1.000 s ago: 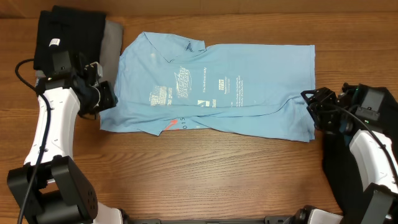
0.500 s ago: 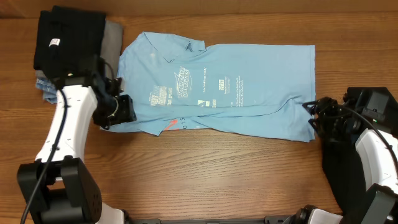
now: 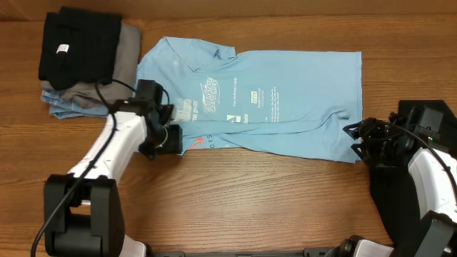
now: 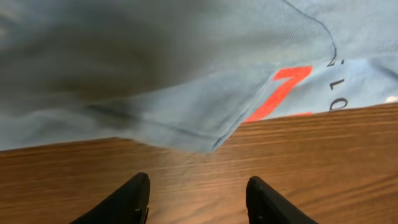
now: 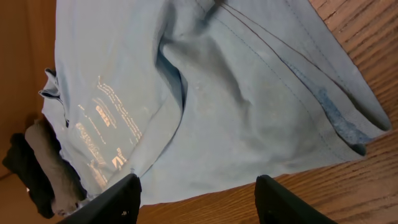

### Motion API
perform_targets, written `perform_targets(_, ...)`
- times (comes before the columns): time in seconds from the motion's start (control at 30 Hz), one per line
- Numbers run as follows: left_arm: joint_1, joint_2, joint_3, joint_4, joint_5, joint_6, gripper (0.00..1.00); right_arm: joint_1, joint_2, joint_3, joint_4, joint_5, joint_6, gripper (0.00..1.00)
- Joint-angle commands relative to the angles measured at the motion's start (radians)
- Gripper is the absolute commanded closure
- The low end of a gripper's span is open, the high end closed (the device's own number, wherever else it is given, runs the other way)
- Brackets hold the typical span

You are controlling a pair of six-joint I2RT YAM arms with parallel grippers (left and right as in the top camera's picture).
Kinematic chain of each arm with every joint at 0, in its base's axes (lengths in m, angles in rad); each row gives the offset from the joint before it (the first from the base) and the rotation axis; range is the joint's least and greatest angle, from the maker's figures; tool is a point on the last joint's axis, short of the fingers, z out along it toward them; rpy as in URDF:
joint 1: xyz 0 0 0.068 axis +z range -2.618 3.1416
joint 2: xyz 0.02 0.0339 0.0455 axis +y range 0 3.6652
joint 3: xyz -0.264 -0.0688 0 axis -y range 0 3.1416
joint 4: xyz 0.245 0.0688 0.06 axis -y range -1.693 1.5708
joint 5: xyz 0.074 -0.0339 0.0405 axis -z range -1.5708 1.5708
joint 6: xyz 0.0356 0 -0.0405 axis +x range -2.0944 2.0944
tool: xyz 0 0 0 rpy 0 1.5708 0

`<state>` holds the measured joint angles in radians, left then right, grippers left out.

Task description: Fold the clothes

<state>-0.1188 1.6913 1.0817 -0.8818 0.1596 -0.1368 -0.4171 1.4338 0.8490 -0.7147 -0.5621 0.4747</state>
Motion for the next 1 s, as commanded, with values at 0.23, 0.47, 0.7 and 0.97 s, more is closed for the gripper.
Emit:
perform_targets(0.23, -0.016, 0.072, -0.041, 0.101, -0.081, -0.126, 0.51, 0.005, 0.003, 0.024, 0.006, -0.008, -0.011, 0.37)
perform_targets(0.47, -0.022, 0.128, -0.041, 0.126, -0.077, -0.126, 0.63, 0.005, 0.003, 0.024, 0.009, -0.008, -0.011, 0.37)
perform_targets(0.7, -0.022, 0.126, -0.023, 0.072, -0.039, -0.126, 0.95, 0.005, 0.003, 0.024, 0.010, -0.008, -0.011, 0.37)
perform_targets(0.97, -0.022, 0.126, 0.106, -0.080, -0.035, -0.121, 0.96, 0.004, 0.003, 0.024, 0.016, -0.008, -0.011, 0.37)
